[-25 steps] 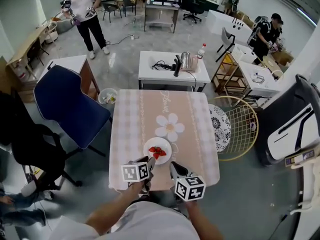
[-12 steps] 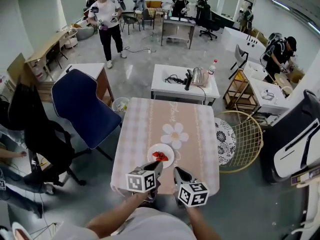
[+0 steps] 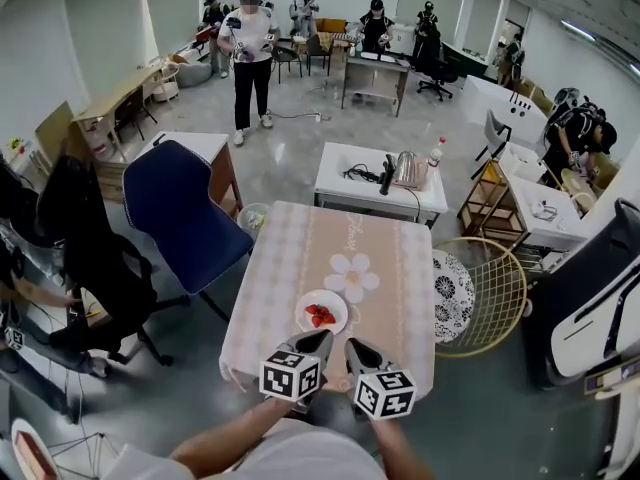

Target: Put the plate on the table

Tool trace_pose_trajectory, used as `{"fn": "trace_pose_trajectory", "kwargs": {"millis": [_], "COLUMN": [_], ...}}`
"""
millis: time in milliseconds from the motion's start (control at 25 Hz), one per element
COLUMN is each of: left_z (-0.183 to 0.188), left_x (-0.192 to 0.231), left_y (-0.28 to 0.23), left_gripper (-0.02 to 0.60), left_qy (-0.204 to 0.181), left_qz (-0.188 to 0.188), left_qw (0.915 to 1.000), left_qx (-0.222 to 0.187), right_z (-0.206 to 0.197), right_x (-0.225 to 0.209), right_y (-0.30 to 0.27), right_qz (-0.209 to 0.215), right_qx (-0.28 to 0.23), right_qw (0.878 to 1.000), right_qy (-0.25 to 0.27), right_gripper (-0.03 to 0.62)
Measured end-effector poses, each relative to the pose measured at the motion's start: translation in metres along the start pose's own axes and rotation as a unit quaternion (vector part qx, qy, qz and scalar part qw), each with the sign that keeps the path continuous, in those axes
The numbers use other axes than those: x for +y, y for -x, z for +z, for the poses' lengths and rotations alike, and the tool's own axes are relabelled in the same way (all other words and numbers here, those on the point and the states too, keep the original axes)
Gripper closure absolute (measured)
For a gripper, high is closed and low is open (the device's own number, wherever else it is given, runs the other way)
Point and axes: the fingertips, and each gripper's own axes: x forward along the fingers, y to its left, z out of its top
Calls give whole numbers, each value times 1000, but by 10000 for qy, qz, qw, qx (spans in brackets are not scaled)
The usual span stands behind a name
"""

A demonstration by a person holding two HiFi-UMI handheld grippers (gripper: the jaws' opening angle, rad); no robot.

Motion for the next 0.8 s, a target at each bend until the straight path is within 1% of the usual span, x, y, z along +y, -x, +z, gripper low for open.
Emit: {"fn": "trace_pose_trajectory", "kwargs": {"millis": [200, 560, 800], "left_z": [-7, -11, -13], "left_x": [-18, -30, -36], "left_y": [0, -2, -5], "left_gripper": [575, 576, 576], "left_qy": [-185, -158, -176], "left_qz": [-13, 20, -32], "left_qw": [9998, 9999, 9998], "left_qx": [-9, 29, 60], "right_z": [-5, -11, -13], "right_x": [-2, -11, -14], "right_y": [10, 23, 26], "right_qz": [86, 70, 48], "right_qx": [9, 16, 13], "right_qw": [10000, 9999, 9998], "right_qy": [-20, -129, -181], "right_gripper": [589, 589, 589]}}
